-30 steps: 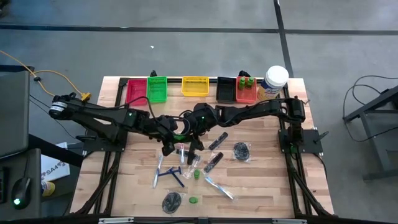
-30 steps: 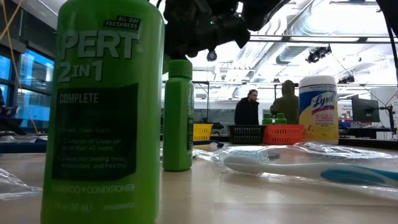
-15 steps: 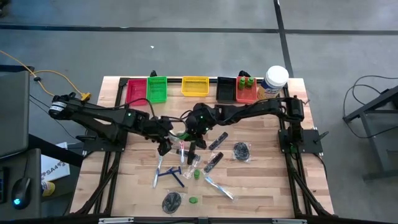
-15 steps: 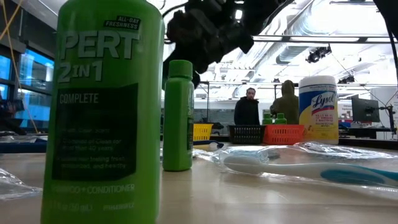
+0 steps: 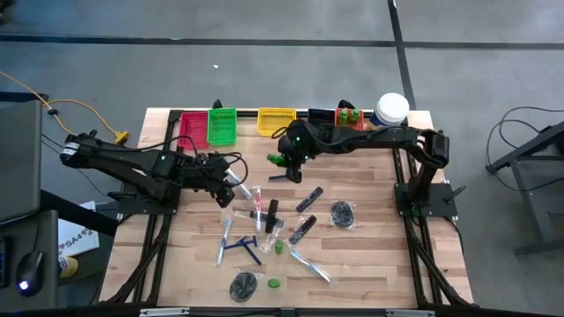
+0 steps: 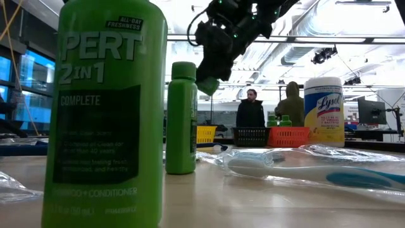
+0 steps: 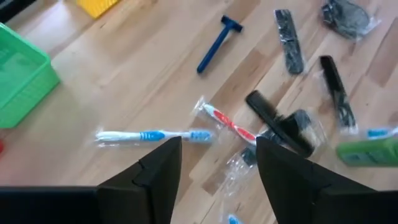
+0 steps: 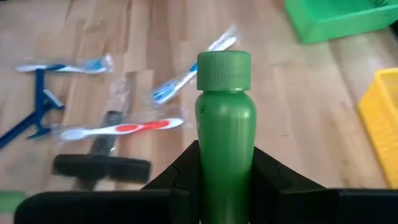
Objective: Pick & Place Travel size toiletries
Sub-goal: Put the green shampoo bottle into the orange bin
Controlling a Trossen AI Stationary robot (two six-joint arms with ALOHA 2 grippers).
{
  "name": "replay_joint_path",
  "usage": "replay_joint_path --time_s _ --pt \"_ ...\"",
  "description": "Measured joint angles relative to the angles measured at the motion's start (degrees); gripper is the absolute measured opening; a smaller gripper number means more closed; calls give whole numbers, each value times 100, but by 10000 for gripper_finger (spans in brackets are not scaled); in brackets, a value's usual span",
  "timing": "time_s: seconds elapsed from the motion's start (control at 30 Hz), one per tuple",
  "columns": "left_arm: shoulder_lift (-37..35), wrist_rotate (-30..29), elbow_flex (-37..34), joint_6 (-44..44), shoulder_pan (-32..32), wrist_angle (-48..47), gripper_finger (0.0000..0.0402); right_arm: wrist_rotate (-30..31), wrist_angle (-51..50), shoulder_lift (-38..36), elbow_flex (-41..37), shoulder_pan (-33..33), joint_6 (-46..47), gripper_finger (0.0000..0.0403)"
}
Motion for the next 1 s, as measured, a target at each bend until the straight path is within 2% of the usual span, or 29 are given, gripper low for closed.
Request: replay_joint_path --time_s 0.43,0.67,0.9,1.0 --pt "-103 -251 -46 -288 5 -690 193 -138 -386 -424 0 -584 -187 69" --pt "-244 -286 -535 -709 3 -627 193 -205 -584 -526 -2 -873 -226 68" --pt "-597 -288 -1089 -1040 5 -369 193 -283 -306 -837 11 -1137 -220 68" --pt "-799 -290 -1315 -1137 3 -176 193 -304 -616 -1013 -1 -1250 -266 68"
